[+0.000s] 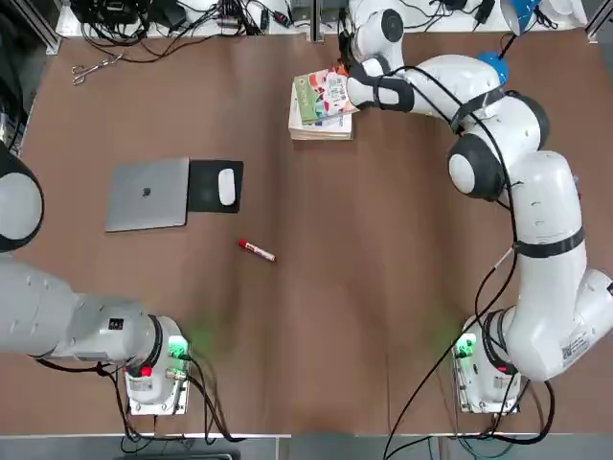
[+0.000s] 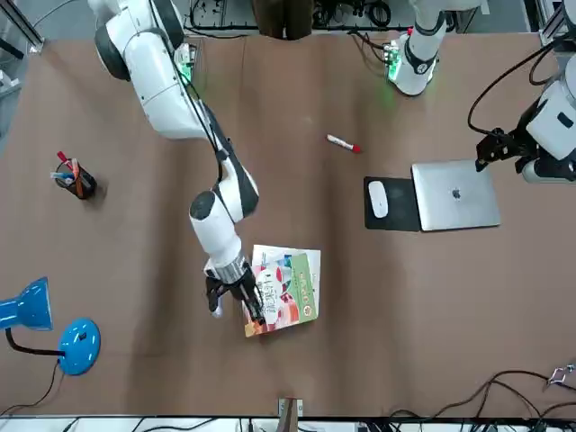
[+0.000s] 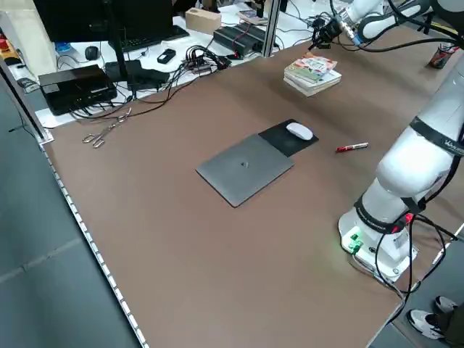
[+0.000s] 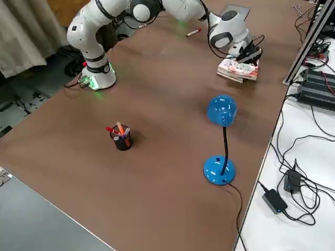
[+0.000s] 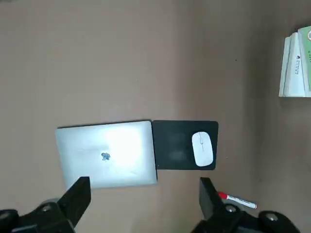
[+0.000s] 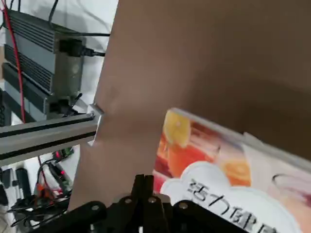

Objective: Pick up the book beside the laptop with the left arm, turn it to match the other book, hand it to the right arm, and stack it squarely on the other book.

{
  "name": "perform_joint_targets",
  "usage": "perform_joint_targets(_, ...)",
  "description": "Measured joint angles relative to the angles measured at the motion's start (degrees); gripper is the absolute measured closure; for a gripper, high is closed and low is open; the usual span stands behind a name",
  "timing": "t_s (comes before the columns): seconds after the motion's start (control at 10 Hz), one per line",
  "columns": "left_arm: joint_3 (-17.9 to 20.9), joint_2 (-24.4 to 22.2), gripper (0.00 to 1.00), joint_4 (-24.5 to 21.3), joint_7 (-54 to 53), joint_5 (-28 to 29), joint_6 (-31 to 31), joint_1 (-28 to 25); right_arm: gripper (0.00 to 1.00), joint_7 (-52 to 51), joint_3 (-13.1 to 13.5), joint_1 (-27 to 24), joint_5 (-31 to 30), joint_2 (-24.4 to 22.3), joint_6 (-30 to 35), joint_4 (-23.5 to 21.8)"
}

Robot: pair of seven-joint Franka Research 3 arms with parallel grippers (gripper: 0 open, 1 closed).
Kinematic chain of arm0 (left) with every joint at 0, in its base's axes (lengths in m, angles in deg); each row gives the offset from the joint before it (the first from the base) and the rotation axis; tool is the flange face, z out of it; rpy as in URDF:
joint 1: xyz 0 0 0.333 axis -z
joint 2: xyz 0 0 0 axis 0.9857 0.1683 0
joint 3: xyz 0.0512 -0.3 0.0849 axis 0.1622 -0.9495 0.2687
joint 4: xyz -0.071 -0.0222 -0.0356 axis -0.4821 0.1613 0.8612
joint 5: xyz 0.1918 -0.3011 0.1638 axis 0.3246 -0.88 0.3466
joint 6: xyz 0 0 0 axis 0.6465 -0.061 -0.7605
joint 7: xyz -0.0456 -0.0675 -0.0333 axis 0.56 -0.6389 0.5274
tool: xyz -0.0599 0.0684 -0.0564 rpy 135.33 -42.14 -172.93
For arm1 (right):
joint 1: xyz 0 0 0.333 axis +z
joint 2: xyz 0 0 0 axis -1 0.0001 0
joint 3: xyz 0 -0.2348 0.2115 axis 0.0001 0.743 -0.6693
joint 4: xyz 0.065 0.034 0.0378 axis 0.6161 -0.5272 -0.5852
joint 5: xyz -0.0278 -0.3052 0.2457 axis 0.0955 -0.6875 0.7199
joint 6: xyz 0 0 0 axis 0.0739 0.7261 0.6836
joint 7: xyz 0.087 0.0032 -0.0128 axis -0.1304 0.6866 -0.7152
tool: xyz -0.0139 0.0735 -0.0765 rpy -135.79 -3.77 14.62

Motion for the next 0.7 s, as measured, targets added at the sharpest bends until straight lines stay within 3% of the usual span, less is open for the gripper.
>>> perform_joint_targets(0.7, -0.29, 0.29, 0.00, 0.11, -0.22, 0.00, -0.02, 0.15, 1.00, -0.10, -0.07, 0.62, -0.43, -1.98, -0.32, -6.94)
